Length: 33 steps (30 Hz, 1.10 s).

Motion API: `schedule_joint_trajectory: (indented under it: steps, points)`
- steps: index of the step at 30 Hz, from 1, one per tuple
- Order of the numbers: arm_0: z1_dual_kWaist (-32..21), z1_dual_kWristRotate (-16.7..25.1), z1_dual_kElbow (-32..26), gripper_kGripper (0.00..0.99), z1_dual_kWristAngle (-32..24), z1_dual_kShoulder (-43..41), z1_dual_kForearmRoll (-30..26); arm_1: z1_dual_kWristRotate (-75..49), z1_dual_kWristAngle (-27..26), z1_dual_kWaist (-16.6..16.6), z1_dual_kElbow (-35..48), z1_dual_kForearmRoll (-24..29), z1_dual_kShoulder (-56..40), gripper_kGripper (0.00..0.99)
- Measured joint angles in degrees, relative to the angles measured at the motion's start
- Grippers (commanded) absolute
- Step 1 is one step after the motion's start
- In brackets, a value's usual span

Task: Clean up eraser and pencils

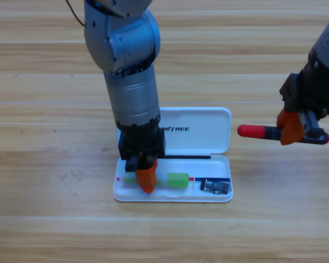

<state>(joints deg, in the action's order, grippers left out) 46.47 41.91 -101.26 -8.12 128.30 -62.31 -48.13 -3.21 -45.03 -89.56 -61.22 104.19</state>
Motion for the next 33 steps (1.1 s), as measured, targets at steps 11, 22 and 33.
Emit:
schedule_joint_trajectory:
  steps: [11,22,33]
  points:
    - [0.0,-0.71,0.01,0.99,0.4,0.0,-0.05,1.65,0.37,-1.47,-1.8,0.0,2.95,0.0]
    - [-0.64,0.17,0.59,0.99,3.52,-4.9,-4.67,3.2,3.97,-4.57,-13.46,-1.19,16.38,0.0]
    - [-16.89,9.95,9.92,0.99,2.46,-22.79,-4.94,4.67,6.49,-8.3,-27.95,-2.52,29.4,0.0]
